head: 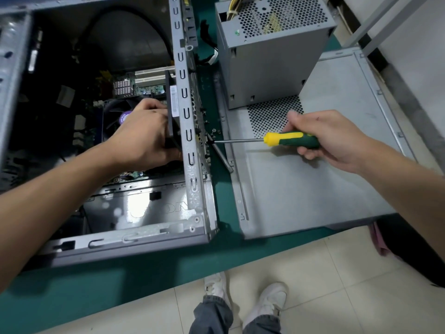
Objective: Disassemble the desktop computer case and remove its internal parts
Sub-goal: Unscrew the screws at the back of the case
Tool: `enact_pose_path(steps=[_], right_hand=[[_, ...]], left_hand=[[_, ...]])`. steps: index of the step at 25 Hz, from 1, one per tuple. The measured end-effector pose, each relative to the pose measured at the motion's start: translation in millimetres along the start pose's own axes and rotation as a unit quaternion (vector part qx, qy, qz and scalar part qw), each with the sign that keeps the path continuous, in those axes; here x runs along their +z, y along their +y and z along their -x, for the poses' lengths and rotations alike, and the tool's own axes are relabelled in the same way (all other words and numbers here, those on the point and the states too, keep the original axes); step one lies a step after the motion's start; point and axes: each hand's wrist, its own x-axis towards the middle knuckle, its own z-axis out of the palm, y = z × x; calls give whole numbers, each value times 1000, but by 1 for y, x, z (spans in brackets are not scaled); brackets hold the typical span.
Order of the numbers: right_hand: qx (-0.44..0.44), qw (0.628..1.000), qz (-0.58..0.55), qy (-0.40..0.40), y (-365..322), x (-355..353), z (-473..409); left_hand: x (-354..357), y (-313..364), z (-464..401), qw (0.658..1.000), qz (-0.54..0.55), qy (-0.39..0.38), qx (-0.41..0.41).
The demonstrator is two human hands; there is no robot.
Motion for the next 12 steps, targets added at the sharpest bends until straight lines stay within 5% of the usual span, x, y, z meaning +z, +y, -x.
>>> enact_pose_path(steps=[4, 9, 12], right_hand=[[-9, 988, 153, 2, -7, -7, -7], [-93, 995, -41, 11, 0, -5, 4], [-28, 999, 40, 13, 0, -4, 4]], left_hand=[[-1, 0, -2, 1000, -5, -14, -5], [-1, 0, -1, 1000, -24, -8, -7], [-2, 1, -2, 1000, -15, 2, -11]])
